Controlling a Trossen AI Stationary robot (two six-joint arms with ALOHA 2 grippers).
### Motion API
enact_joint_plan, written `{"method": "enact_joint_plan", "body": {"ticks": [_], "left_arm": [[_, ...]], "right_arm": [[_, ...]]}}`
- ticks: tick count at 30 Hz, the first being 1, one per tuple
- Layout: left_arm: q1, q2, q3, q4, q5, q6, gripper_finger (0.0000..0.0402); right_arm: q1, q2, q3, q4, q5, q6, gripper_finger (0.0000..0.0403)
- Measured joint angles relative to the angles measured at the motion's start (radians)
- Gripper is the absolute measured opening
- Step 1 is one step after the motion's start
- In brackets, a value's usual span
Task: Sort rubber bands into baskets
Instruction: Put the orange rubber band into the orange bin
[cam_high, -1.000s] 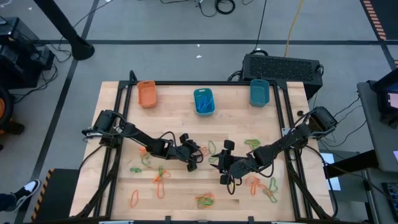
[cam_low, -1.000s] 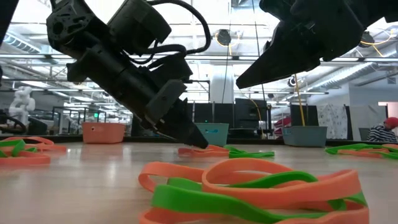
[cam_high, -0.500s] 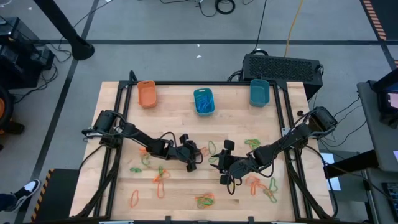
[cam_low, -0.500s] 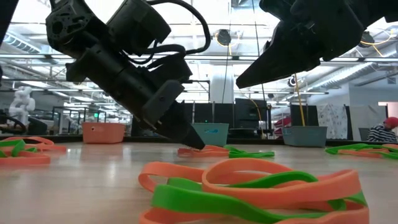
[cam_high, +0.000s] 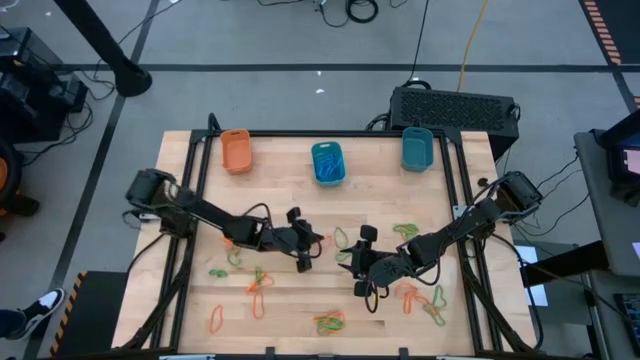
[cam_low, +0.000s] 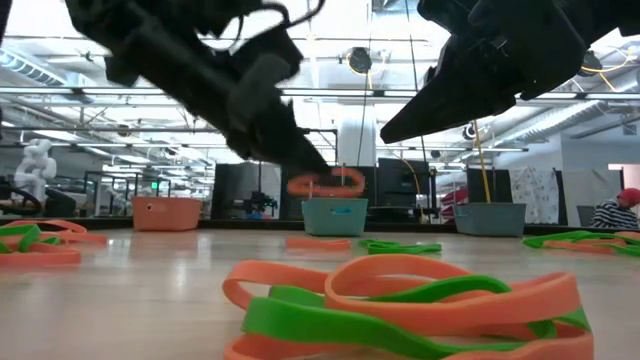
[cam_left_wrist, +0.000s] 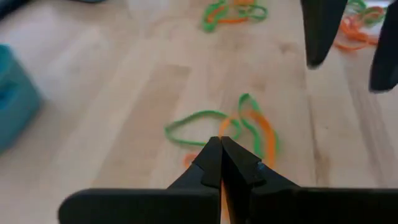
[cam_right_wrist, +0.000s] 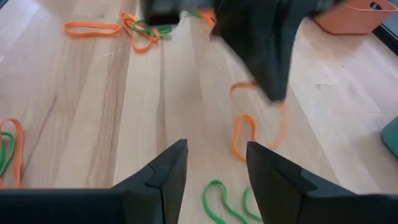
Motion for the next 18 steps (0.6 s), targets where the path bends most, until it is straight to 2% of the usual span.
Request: {"method": "enact_joint_plan", "body": {"ticks": [10, 14, 18], "left_arm": [[0.02, -0.274, 0.0, -0.452, -0.204, 0.015, 0.0003], [0.075, -0.374, 0.0, -0.663, -0.287, 0.003, 0.0002], [0.175, -0.449, 0.0, -0.851, -0.365, -0.043, 0.0002]], "right_arm": [[0.013, 0.0, 0.0, -0.007, 0.0, 0.0, 0.0157], [0.013, 0.0, 0.0, -0.007, 0.0, 0.0, 0.0157], [0.013, 0.0, 0.0, -0.008, 0.0, 0.0, 0.0157]]}}
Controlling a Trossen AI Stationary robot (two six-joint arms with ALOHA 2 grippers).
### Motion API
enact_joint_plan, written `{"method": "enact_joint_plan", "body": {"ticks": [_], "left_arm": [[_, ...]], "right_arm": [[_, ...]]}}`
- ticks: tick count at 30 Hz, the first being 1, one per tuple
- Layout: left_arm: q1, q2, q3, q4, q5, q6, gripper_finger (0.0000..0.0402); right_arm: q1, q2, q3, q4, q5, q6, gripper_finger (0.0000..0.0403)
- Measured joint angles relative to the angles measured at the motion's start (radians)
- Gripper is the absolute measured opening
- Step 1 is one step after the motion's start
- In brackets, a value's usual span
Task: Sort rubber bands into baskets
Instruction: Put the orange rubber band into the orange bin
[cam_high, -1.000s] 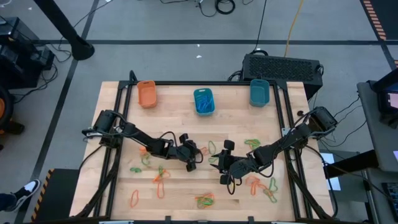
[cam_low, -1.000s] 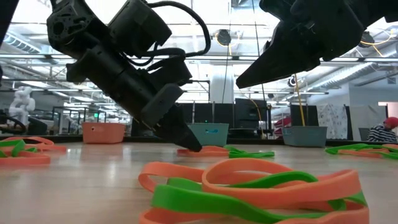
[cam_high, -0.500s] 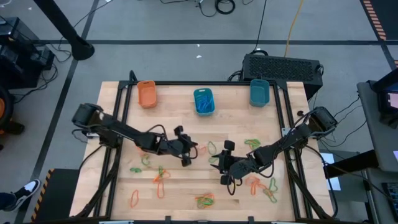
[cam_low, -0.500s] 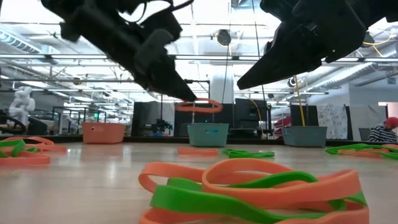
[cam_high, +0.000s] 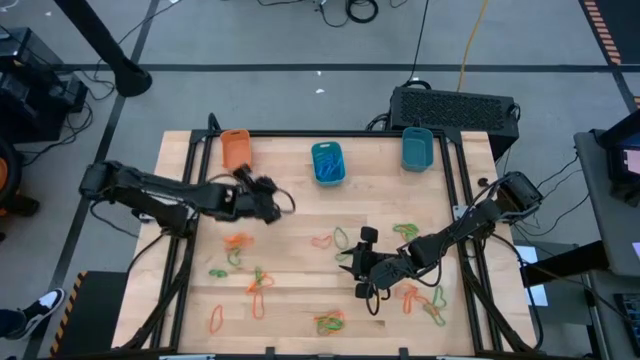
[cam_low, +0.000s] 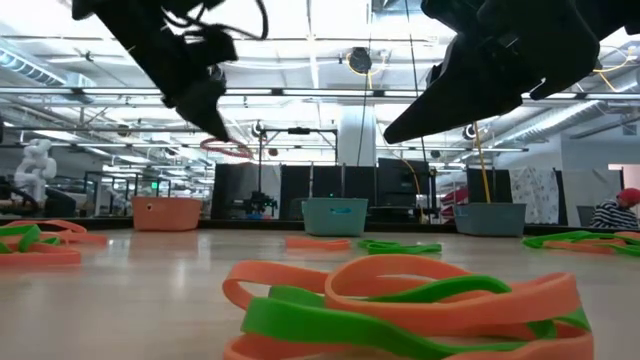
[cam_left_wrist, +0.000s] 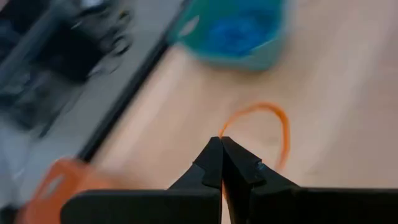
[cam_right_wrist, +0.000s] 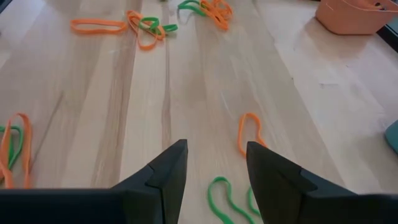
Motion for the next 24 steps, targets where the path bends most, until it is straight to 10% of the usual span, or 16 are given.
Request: {"method": "enact_joint_plan", "body": {"ticks": [9, 24], "left_arm": [[0.352, -0.038, 0.0, -0.234, -0.005, -0.005, 0.0002], [0.742, -0.036, 0.0, -0.18, 0.19, 0.037, 0.0002]], "right_arm": [[0.0, 0.0, 0.0, 0.0, 0.0, 0.0, 0.0157], [0.0, 0.0, 0.0, -0.014, -0.001, 0.0, 0.0157]]}}
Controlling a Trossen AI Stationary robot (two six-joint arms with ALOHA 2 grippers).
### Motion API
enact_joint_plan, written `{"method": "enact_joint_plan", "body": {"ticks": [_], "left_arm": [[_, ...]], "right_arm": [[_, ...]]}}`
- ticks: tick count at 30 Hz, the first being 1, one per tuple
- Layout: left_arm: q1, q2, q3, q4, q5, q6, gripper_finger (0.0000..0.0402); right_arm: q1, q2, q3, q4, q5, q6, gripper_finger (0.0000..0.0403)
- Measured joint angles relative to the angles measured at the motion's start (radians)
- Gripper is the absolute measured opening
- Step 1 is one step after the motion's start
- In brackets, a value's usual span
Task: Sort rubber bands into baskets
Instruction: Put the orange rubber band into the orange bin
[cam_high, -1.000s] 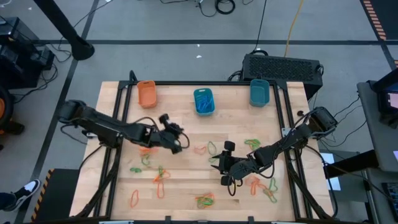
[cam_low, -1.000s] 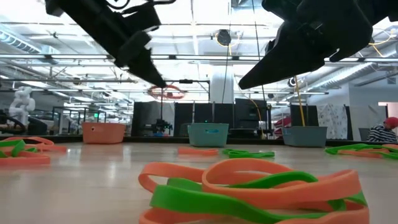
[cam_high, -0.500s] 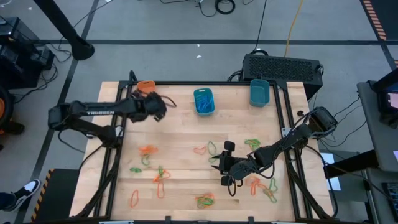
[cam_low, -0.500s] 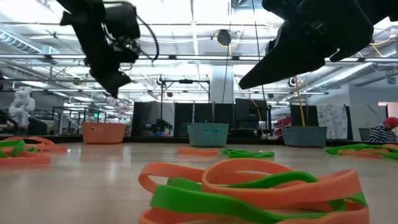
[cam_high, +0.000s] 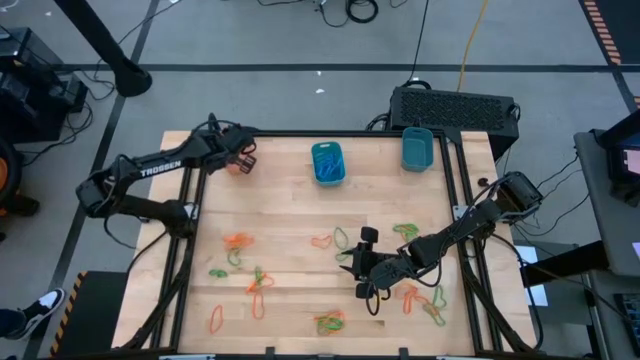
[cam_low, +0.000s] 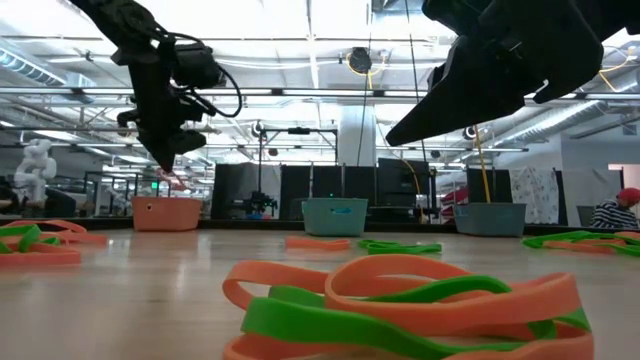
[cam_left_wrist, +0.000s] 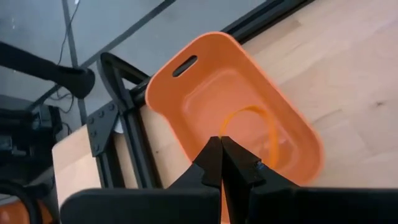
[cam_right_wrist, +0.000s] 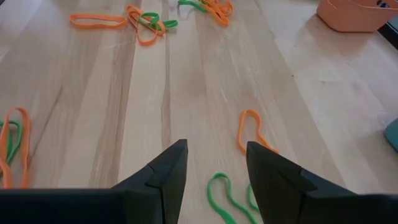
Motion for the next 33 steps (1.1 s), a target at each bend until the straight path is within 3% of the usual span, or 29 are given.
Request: {"method": "enact_joint_plan", "body": {"ticks": [6, 26, 29, 33], "left_arm": [[0.028, 0.0, 0.0, -0.003, 0.0, 0.002, 0.0013], [0.027, 0.0, 0.0, -0.004, 0.004, 0.0, 0.0111], [0.009, 0.0, 0.0, -0.009, 0.09, 0.0, 0.0111], [-0.062, 0.0, 0.0, -0.036, 0.351, -0.007, 0.0111]], "right_arm": [[0.0, 0.0, 0.0, -0.001, -0.003, 0.0, 0.0157], [0.0, 0.0, 0.0, -0.001, -0.003, 0.0, 0.0157], [0.0, 0.0, 0.0, -0.001, -0.003, 0.0, 0.0157], [0.0, 0.0, 0.0, 0.0, -0.003, 0.012, 0.0157]]}}
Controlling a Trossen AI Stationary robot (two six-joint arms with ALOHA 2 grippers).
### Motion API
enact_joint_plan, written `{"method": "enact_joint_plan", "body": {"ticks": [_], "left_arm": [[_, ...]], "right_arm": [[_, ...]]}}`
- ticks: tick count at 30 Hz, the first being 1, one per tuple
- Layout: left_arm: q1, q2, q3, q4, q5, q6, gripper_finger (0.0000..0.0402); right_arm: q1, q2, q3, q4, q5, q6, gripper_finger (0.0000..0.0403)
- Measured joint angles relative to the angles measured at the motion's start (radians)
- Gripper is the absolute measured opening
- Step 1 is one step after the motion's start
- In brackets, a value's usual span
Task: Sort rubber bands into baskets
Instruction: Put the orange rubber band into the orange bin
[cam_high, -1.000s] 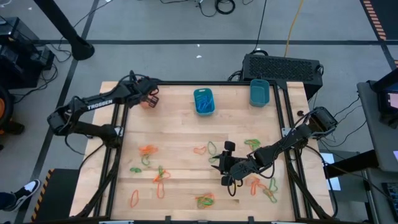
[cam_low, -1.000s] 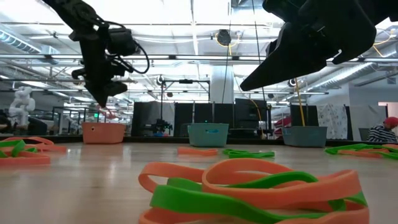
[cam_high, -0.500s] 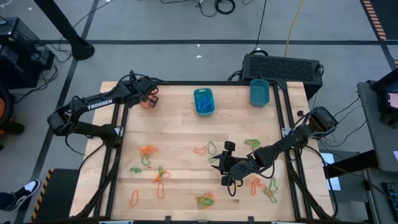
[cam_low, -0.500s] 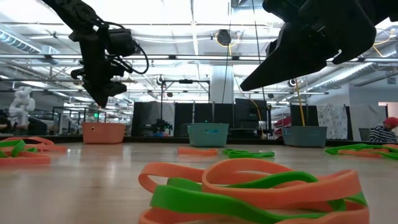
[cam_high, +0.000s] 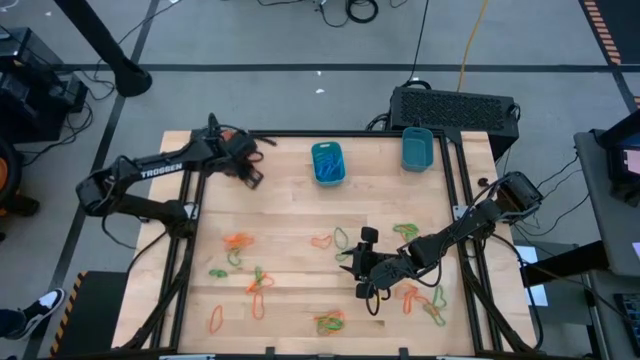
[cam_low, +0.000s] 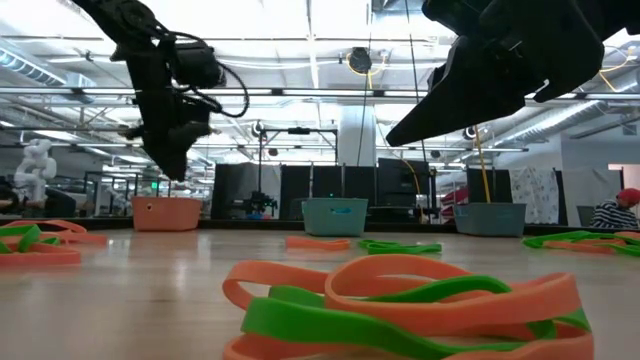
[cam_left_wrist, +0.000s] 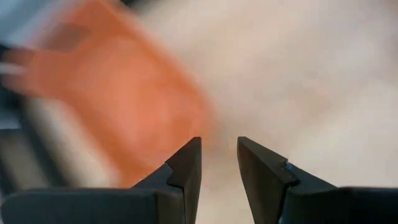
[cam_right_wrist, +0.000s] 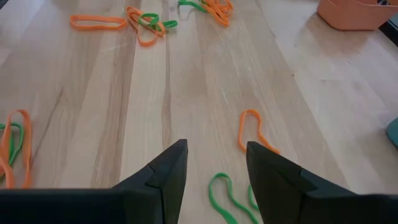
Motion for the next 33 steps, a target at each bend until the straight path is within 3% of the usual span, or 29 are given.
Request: {"method": "enact_joint_plan", "body": {"ticks": [2, 5, 13, 19, 24, 33], "left_arm": [[-0.061, 0.0, 0.0, -0.018, 0.117, -0.001, 0.0111], [-0.192, 0.0, 0.0, -0.055, 0.202, -0.014, 0.0111], [-0.6, 0.0, 0.0, -0.03, 0.223, -0.106, 0.0112], [-0.823, 0.0, 0.0, -0.044, 0.212, -0.211, 0.0112], [-0.901, 0.0, 0.0, -0.132, 0.014, -0.376, 0.0112], [-0.905, 0.034, -0.027, -0.152, 0.048, -0.418, 0.0112]], "right_arm": [[0.0, 0.0, 0.0, 0.0, 0.0, 0.003, 0.0157], [0.0, 0.0, 0.0, 0.0, 0.0, 0.003, 0.0157], [0.0, 0.0, 0.0, 0.0, 0.0, 0.003, 0.0157], [0.0, 0.0, 0.0, 0.001, 0.0, 0.014, 0.0157], [0.0, 0.0, 0.0, 0.01, 0.001, 0.014, 0.0157], [0.0, 0.0, 0.0, 0.009, 0.0, 0.014, 0.0157]]}}
